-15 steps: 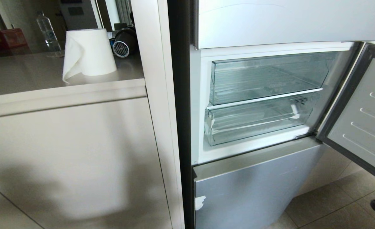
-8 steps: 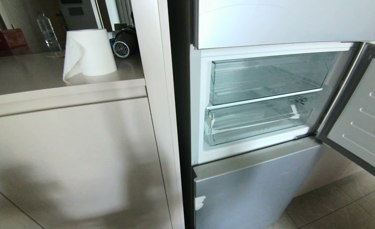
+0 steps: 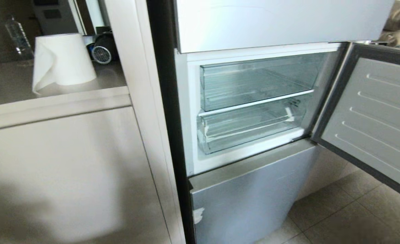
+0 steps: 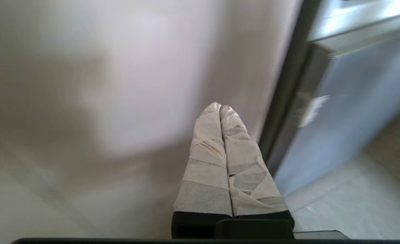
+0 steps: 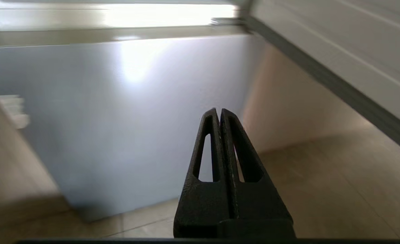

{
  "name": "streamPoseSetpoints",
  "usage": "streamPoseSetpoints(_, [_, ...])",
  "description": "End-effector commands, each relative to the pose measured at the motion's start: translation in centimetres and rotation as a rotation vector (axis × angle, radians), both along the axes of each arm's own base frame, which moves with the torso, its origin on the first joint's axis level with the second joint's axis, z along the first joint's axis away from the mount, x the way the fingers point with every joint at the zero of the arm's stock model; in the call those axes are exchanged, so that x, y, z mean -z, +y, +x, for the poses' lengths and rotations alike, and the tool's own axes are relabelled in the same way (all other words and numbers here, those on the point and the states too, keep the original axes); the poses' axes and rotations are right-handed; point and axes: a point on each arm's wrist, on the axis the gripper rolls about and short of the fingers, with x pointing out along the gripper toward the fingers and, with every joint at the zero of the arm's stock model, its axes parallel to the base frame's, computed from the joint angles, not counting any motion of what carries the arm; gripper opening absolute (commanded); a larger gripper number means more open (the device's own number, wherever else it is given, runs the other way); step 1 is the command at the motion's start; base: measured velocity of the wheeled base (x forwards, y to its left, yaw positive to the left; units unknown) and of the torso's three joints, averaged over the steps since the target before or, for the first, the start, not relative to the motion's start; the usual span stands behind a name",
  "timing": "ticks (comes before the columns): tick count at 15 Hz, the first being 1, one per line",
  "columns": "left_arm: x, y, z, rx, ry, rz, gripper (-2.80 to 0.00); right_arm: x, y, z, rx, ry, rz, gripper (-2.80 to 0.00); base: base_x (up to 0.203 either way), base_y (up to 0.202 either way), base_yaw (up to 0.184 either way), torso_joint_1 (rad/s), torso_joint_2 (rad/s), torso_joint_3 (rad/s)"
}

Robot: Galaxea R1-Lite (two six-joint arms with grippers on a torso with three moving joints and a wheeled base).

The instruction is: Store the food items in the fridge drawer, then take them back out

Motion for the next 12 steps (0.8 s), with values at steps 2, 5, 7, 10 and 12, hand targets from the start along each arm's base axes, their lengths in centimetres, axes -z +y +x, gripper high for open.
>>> streamPoseSetpoints(2, [0.0, 0.0, 0.0, -0.001, 0.001, 0.000, -2.80, 0.1, 0.0, 0.0, -0.001, 0.005, -0.001, -2.80, 0.000, 0.007, -0.174, 0.002, 0.00, 0.005])
streamPoseSetpoints(5, [0.0, 0.0, 0.0, -0.001, 0.001, 0.000, -2.80, 0.1, 0.0, 0.0, 0.000, 0.004, -0.001, -2.80, 0.001, 0.007, -0.176, 0.003, 0.00, 0.004])
streamPoseSetpoints(7, [0.0, 0.0, 0.0, -0.001, 0.001, 0.000, -2.80, 0.1, 0.0, 0.0, 0.001, 0.004, 0.005, -2.80, -0.001, 0.008, -0.176, 0.002, 0.00, 0.002])
streamPoseSetpoints(10, [0.0, 0.0, 0.0, -0.001, 0.000, 0.000, -2.80, -0.8, 0.0, 0.0, -0.005, -0.038, 0.065, -2.80, -0.002, 0.005, -0.122, 0.004, 0.00, 0.002])
streamPoseSetpoints(12, [0.0, 0.0, 0.0, -0.001, 0.000, 0.000, -2.80, -3.9, 0.0, 0.5, 0.013, -0.109, 0.152, -2.80, 0.000, 0.000, 0.000, 0.000, 0.00, 0.000])
